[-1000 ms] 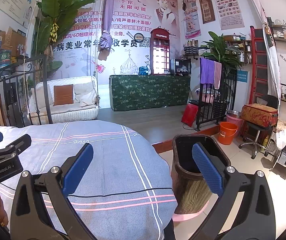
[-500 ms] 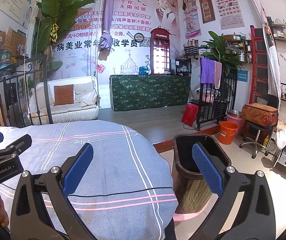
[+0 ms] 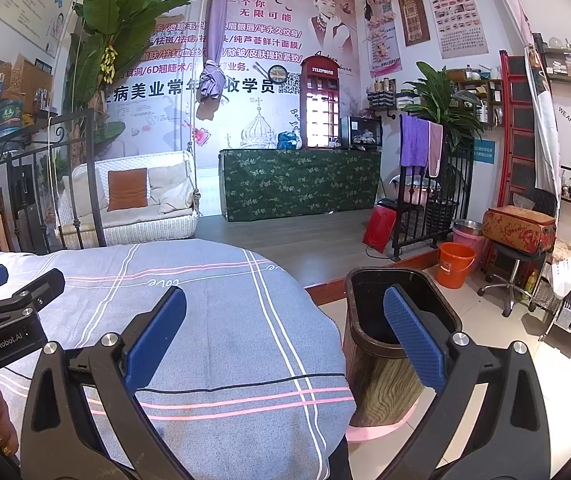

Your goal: Collect trash

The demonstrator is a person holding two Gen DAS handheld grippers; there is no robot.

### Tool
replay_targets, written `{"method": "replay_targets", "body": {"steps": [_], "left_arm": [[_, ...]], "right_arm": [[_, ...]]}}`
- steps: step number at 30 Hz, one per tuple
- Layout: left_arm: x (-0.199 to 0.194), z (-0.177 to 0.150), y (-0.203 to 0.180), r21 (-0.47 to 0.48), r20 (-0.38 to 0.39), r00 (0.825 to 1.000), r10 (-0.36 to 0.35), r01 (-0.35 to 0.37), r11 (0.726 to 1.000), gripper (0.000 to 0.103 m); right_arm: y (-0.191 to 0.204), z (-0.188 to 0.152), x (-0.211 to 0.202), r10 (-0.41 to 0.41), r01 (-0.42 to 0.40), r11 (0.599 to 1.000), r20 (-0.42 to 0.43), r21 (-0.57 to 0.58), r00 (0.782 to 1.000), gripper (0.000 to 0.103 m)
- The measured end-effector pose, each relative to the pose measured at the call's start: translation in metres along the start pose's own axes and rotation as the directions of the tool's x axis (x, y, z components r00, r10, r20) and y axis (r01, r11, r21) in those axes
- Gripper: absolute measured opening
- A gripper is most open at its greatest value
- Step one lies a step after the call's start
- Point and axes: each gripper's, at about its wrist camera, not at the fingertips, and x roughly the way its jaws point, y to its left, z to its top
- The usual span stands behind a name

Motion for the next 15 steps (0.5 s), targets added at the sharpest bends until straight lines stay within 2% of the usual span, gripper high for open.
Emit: {"method": "replay_targets", "body": {"steps": [15], "left_arm": [[0.0025, -0.0053, -0.0043, -0.010, -0.006, 1.000, -0.008, 0.008, 1.000, 0.098]], "right_arm": [[0.0004, -0.0007, 0.0005, 0.003, -0.003, 1.000, -0.003, 0.000, 1.000, 0.098]]}}
